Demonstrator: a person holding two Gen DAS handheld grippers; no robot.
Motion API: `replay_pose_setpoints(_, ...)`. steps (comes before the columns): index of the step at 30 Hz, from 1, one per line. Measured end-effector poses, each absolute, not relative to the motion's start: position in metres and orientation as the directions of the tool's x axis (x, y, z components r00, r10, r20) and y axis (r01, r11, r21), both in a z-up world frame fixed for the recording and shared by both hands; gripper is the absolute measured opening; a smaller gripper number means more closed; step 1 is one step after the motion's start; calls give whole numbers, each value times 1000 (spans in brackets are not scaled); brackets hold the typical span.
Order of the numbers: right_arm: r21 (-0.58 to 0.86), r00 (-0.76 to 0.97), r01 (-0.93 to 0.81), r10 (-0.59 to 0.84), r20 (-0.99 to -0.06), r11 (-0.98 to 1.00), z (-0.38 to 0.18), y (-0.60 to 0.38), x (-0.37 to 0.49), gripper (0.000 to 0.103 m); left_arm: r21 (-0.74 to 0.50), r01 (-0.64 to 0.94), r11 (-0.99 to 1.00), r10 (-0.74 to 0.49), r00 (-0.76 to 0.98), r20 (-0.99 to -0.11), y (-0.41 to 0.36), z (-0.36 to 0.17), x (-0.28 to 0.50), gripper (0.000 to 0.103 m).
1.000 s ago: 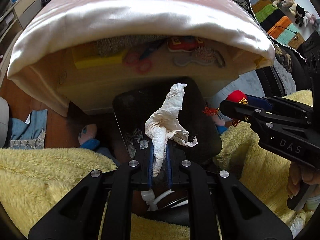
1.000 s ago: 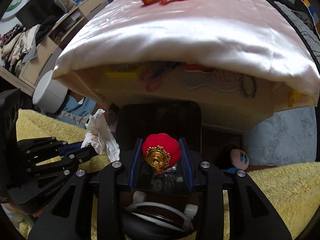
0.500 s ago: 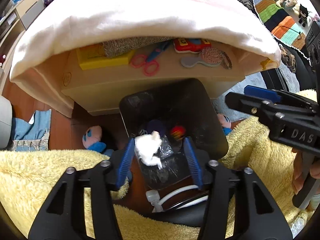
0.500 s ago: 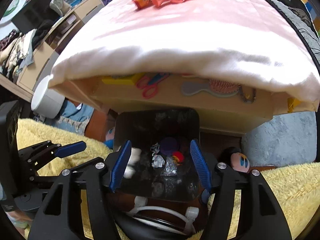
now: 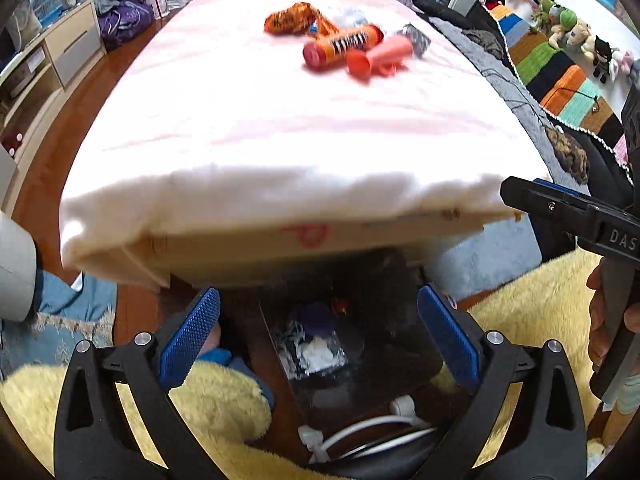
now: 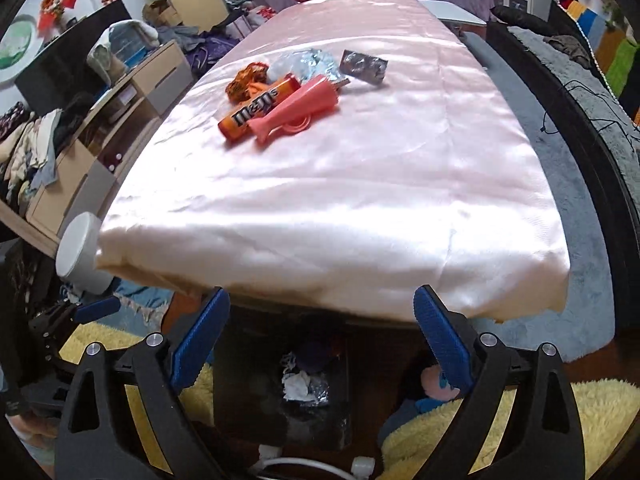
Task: Collect trash
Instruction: 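Grasp the orange M&M's tube with the left tool while the right tool grasps the pink horn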
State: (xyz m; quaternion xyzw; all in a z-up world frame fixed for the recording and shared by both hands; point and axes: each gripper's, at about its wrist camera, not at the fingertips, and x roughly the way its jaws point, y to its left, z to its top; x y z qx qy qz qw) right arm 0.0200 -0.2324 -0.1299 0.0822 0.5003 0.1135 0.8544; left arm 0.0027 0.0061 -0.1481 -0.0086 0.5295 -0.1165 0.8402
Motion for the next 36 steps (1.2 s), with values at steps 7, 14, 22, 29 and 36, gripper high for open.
replay_pose_setpoints(7,221,502,-89,236,-832,971,-122,-249,59,94,-124,187,975,-197,452,-870,0,-128,47,94)
replay_pose_setpoints(14,216,519,-70,220,-826,974,-122,-255,101,94,-117,185,976,-193,476,-858,-5,-123,95,94)
replay_pose_setpoints(22,306,518,-107,316,-795,946,-121,-234,147,81,-95,210,973,-187,473,-861,-13,-127,138,74)
replay_pose_setpoints(29,380,454,-101,383,-805,919,-136,-211,185,67,-97,234,967,-200,471,-859,-16,-127,162,72)
replay_pose_setpoints(36,343,441,-92,347,-828,935,-146,-201,207,63,-129,279,952,-248,450,-858,-23,-130,186,65)
